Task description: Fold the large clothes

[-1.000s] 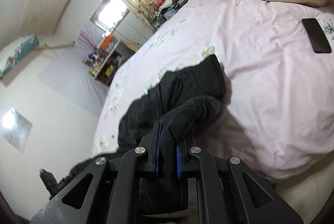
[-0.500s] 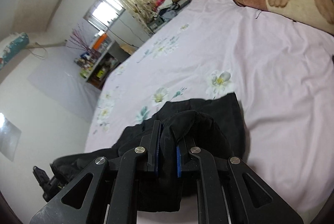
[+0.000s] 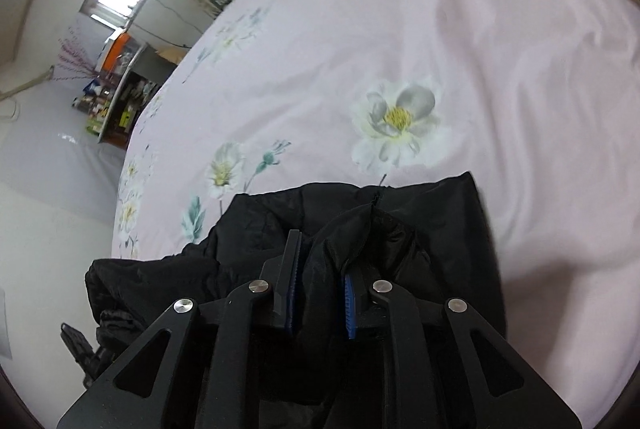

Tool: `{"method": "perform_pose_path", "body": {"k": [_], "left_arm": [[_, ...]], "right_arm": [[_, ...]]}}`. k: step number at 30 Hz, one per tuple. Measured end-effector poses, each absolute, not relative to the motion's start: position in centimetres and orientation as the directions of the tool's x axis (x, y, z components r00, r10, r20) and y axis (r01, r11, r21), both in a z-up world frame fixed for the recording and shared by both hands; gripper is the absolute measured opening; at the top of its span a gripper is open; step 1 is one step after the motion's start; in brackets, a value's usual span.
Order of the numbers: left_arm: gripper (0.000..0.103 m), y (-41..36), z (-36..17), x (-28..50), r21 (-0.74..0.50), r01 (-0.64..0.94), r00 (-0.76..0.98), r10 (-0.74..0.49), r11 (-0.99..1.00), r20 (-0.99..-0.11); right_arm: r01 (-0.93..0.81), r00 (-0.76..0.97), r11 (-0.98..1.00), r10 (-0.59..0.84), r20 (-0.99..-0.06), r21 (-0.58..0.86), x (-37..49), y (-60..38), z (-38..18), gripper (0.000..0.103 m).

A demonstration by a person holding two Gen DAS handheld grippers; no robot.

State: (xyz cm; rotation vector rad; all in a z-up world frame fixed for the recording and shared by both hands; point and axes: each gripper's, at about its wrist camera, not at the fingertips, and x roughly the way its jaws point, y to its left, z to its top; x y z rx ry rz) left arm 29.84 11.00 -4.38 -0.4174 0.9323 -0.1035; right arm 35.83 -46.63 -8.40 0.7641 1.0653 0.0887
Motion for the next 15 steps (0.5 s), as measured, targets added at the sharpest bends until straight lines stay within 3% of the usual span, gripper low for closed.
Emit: {"method": "perform_pose_path", "body": {"k": [4,6,8,12,15], "left_arm": [[0.022,11.6,-3.4,30.1,-0.435,-0.066,0.577,-0.321,0.898,-0.751],[0.028,12.3,-2.5,29.8,-0.469,-0.044,0.581,-0.36,0.882,-0.73],[0.035,12.8,-1.2,29.4,-0.512,-0.027,0.594,-0.398,0.858,-0.699],[0.05,13.2,1.7,28.5,-0.569,0.015,0.634,-0.448,0.822,-0.63],[0.053,13.1,2.7,28.3,-0.562,0.024,0.643,-0.443,0.827,-0.624]], "right_arm": [[0.265,0.506,0.735,0.445,-0.739,0.625,35.6,-47.3,-7.5,0.026],[0.22,0.536,0.713,0.482,-0.693,0.666,34.9,-47.7,-5.9,0.039],[0.182,0.575,0.668,0.523,-0.629,0.721,34.0,-48.4,-4.3,0.061],[0.134,0.654,0.69,0.478,-0.586,0.712,32.7,-48.8,-1.4,0.066],[0.093,0.711,0.699,0.452,-0.539,0.709,32.0,-48.9,0.0,0.066]]}}
